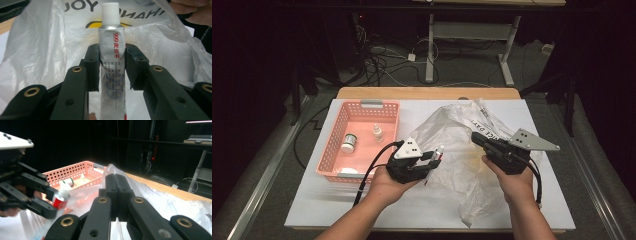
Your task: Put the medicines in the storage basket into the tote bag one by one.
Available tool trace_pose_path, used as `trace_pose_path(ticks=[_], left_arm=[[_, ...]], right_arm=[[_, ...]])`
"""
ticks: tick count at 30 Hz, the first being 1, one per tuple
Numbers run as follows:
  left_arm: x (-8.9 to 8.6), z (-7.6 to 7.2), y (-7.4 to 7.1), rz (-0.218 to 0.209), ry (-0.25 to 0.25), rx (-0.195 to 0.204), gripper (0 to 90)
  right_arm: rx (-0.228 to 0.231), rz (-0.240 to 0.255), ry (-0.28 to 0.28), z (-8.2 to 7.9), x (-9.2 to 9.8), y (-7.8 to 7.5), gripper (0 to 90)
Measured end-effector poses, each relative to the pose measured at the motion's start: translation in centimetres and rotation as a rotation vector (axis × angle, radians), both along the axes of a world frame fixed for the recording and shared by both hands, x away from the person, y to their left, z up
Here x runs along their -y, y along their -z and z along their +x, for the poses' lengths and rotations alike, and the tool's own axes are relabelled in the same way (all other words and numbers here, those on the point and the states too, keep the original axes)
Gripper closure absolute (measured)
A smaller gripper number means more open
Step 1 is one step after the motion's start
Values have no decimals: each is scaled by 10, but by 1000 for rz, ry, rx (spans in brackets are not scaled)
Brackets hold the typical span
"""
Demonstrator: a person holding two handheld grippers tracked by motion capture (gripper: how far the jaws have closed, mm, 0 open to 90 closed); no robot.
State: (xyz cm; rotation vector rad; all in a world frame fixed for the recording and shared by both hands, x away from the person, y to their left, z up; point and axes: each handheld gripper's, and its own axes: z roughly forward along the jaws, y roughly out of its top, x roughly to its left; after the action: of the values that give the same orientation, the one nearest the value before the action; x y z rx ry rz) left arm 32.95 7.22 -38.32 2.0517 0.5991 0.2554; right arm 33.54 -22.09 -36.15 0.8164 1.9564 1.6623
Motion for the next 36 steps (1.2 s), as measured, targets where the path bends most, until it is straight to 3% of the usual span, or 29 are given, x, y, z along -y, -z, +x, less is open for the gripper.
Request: trace_pose_path(ticks=[8, 28, 36], left_arm=[[25, 11, 15, 5, 2, -23, 654], [66, 38, 31, 55, -30, -1, 653], [83, 50, 37, 44, -62, -6, 652]], right_arm=[[1, 7, -6, 0, 0, -1, 900], [2, 10, -9, 1, -1, -1, 900], [5, 10, -2, 4, 2, -1, 900]])
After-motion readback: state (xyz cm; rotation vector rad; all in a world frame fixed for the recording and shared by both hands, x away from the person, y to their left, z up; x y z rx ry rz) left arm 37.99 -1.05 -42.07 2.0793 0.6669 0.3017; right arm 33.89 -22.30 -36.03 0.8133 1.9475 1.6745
